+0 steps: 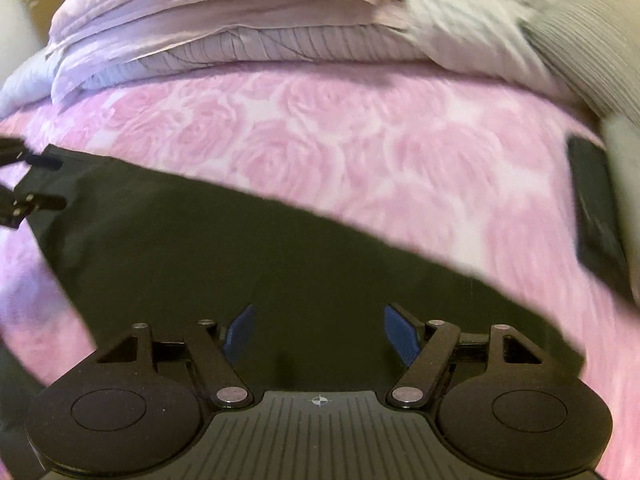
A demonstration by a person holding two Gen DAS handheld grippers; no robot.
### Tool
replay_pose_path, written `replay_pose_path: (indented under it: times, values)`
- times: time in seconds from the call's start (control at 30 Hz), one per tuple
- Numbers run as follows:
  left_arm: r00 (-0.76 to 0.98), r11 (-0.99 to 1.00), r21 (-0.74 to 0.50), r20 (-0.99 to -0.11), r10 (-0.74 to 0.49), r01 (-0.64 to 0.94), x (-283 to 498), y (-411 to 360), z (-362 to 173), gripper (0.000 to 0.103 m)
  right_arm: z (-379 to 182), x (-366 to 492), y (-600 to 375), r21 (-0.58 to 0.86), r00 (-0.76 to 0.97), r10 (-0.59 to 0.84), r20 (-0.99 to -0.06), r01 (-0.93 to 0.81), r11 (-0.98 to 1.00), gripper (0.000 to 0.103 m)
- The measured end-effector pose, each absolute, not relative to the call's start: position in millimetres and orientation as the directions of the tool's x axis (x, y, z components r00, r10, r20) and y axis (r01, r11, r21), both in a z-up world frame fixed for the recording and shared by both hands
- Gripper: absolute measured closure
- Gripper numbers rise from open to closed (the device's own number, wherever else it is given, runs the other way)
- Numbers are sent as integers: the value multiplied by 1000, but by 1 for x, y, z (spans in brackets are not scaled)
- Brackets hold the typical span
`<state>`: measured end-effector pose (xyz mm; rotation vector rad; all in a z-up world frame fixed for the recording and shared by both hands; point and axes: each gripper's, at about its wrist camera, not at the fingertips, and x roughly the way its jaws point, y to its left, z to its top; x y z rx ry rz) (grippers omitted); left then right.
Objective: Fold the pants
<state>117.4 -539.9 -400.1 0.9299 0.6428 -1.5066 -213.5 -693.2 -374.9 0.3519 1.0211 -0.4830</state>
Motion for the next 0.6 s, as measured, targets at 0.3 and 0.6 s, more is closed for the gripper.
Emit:
replay_pose_path:
  times: [0.3,0.6]
  values:
    - [-7,-317,130,-917,-399,939,165,-590,-443,50,-420,-198,-772,44,400,-135,-907,408,912,40]
    - [-49,-452,110,-944,-326,885,170,-586,-458,71,-432,-206,-781,77,388,-91,-917,397,915,83]
